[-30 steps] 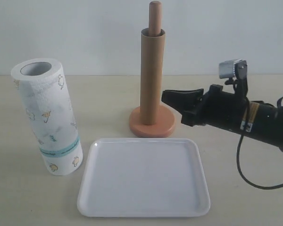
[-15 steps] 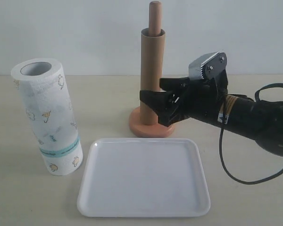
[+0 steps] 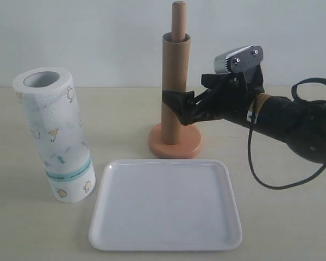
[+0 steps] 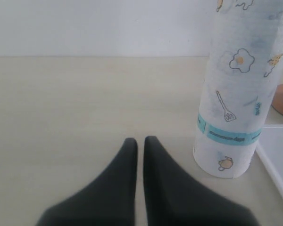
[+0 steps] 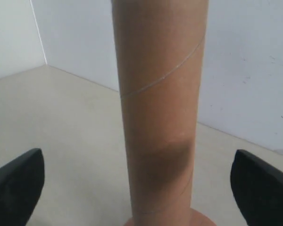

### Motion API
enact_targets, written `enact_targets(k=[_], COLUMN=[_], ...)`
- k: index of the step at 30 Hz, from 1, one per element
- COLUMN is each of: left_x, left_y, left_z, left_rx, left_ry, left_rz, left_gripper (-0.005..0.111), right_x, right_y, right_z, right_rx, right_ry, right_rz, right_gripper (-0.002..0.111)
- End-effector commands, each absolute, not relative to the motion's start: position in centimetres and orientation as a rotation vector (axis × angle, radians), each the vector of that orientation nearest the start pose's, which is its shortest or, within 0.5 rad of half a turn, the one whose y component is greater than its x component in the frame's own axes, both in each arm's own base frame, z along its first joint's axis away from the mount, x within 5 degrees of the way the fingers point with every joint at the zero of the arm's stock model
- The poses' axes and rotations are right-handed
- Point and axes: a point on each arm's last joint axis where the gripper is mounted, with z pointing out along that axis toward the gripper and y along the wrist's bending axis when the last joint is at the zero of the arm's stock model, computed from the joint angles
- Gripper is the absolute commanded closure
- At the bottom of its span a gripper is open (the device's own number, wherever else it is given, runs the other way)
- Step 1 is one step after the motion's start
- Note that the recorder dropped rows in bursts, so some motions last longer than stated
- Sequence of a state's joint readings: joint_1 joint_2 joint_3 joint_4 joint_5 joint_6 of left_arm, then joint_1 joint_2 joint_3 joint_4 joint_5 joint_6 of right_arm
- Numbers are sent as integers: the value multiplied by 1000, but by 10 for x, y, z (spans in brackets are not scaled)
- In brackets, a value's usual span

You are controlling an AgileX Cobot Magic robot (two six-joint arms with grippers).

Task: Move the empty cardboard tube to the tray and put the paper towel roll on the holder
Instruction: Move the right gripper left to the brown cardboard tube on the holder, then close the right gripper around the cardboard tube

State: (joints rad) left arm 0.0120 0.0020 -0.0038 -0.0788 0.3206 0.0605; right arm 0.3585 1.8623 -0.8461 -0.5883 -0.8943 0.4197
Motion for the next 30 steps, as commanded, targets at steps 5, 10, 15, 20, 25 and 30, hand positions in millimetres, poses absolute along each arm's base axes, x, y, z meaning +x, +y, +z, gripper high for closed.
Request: enact_targets(k=[5,10,15,20,25,30], left_x=[54,54,54,54,54,54], left_y=[-1,-1,-1,-1,-1,-1], left_z=[185,185,185,185,185,185], left_rx=[-7,-7,-7,-7,-7,-7], left_ry=[1800,1800,1800,1800,1800,1800], left_rz=[-17,-17,-17,-17,-17,-17], left_gripper=[103,103,103,103,103,103], right_x=[345,356,365,372,378,377], right_y=[168,173,178,180,182,183], right_z=[184,170,157,148,141,141], right_rx=[-576,-562,-563,-562,-562,-575], right_ry=[1621,1611,1613,1620,1626,1625], right_rz=[639,666,678,678,679,679], right_gripper=[4,4,4,4,7,70])
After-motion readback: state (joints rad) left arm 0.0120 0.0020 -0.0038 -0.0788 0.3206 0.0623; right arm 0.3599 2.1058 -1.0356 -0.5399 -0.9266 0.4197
